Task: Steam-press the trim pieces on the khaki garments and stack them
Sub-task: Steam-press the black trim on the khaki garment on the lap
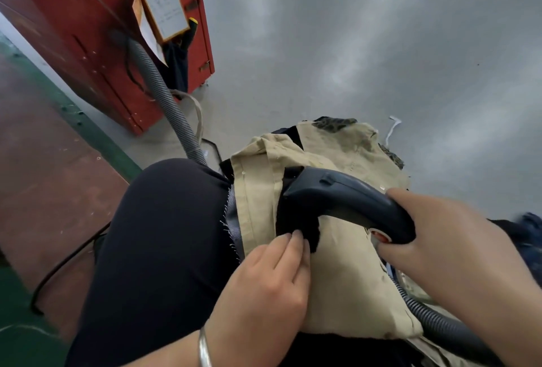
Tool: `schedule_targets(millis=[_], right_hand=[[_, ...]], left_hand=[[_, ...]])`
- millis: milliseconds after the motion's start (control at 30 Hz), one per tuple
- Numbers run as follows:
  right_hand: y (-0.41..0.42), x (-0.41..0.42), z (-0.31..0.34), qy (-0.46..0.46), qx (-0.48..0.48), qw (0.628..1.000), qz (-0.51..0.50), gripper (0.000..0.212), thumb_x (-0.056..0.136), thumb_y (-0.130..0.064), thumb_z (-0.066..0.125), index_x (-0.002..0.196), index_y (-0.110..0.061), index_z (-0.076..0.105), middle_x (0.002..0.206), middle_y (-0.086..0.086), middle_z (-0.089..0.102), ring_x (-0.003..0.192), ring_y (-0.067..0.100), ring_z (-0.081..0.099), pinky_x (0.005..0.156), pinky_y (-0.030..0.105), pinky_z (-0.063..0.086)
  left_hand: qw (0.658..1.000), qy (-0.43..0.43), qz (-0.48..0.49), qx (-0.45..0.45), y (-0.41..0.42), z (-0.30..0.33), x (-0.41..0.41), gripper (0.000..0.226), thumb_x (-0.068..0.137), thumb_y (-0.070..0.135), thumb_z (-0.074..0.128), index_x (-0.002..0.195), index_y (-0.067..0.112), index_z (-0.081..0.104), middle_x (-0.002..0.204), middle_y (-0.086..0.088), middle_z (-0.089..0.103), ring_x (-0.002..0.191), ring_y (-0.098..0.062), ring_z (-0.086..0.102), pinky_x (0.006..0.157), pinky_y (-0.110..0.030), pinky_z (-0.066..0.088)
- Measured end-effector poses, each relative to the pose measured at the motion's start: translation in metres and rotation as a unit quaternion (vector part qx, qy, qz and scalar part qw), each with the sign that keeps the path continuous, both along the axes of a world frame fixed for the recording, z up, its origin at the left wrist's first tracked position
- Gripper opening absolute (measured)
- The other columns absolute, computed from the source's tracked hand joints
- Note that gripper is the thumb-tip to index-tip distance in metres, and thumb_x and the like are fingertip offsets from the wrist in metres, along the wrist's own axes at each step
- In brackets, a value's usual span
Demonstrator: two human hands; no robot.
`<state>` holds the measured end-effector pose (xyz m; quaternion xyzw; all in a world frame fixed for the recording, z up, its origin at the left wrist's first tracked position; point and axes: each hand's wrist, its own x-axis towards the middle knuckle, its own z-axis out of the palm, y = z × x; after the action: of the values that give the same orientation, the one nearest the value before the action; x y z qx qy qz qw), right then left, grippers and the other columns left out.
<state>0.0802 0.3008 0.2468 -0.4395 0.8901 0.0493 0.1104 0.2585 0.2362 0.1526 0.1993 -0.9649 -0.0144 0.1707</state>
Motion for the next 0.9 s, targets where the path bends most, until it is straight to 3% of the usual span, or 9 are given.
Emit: schedule_targets(millis=[167, 333, 433, 533, 633, 733, 900], right_hand=[[-0.038, -0.008, -0.002, -0.004, -0.045, 0.999, 0.012, 0.016, 0.079, -0.038, 0.067, 0.080, -0.032, 0.052, 0.063, -0.012, 0.050, 0.055, 0.004, 0.042, 0.047, 0.023, 0.025], [-0.090, -0.036, 0.000, 0.003, -0.065, 0.998, 0.002, 0.012, 0.086, -0.031, 0.065, 0.096, -0.027, 0.059, 0.078, -0.002, 0.056, 0.073, 0.026, 0.053, 0.051, 0.025, 0.027], [-0.069, -0.048, 0.019, -0.030, -0.107, 0.994, 0.008, 0.015, 0.076, -0.036, 0.068, 0.087, -0.029, 0.060, 0.060, -0.005, 0.058, 0.060, 0.023, 0.061, 0.051, 0.027, 0.044], [-0.025, -0.039, 0.034, -0.028, -0.110, 0.993, 0.035, 0.028, 0.056, -0.051, 0.056, 0.082, -0.041, 0.057, 0.052, -0.008, 0.059, 0.047, 0.015, 0.058, 0.049, 0.040, 0.054], [0.006, -0.025, 0.030, -0.035, -0.032, 0.998, 0.047, 0.030, 0.050, -0.053, 0.049, 0.080, -0.049, 0.052, 0.058, -0.014, 0.059, 0.044, 0.012, 0.052, 0.046, 0.040, 0.049], [0.008, -0.011, 0.017, -0.011, 0.041, 0.998, 0.044, 0.028, 0.057, -0.045, 0.061, 0.082, -0.047, 0.048, 0.046, -0.008, 0.049, 0.047, 0.009, 0.050, 0.045, 0.031, 0.043], [-0.034, -0.005, 0.011, 0.037, 0.035, 0.997, 0.064, 0.018, 0.075, -0.039, 0.067, 0.078, -0.032, 0.051, 0.058, -0.010, 0.054, 0.052, 0.005, 0.050, 0.044, 0.023, 0.028]], left_hand=[[1.000, 0.010, 0.005, 0.002, 0.005, 0.000, -0.008, 0.031, 0.085, -0.003, 0.044, 0.094, -0.003, 0.074, 0.098, -0.019, 0.071, 0.085, -0.026, 0.069, 0.067, -0.031, 0.056], [0.999, 0.025, 0.004, 0.034, 0.006, 0.005, -0.009, 0.033, 0.086, -0.003, 0.042, 0.087, 0.001, 0.074, 0.082, -0.010, 0.069, 0.069, -0.023, 0.064, 0.057, -0.031, 0.053], [0.998, 0.036, 0.016, 0.050, 0.005, 0.007, -0.010, 0.032, 0.086, -0.002, 0.042, 0.089, 0.004, 0.074, 0.080, -0.007, 0.067, 0.069, -0.021, 0.062, 0.055, -0.031, 0.053], [0.998, 0.036, 0.036, 0.042, 0.008, 0.009, -0.012, 0.043, 0.094, -0.003, 0.032, 0.090, 0.002, 0.075, 0.086, -0.010, 0.070, 0.071, -0.021, 0.064, 0.052, -0.029, 0.052], [0.998, 0.041, 0.032, 0.031, 0.017, 0.009, -0.015, 0.032, 0.089, -0.002, 0.045, 0.081, 0.000, 0.075, 0.092, -0.018, 0.071, 0.070, -0.024, 0.066, 0.050, -0.028, 0.049], [0.999, 0.030, 0.012, 0.029, 0.023, 0.006, -0.018, 0.027, 0.080, 0.002, 0.049, 0.076, 0.002, 0.076, 0.092, -0.018, 0.072, 0.071, -0.023, 0.067, 0.051, -0.022, 0.047], [0.998, 0.023, 0.019, 0.047, 0.024, 0.002, -0.020, 0.029, 0.080, 0.003, 0.046, 0.081, 0.003, 0.075, 0.088, -0.014, 0.071, 0.069, -0.021, 0.065, 0.055, -0.022, 0.048]])
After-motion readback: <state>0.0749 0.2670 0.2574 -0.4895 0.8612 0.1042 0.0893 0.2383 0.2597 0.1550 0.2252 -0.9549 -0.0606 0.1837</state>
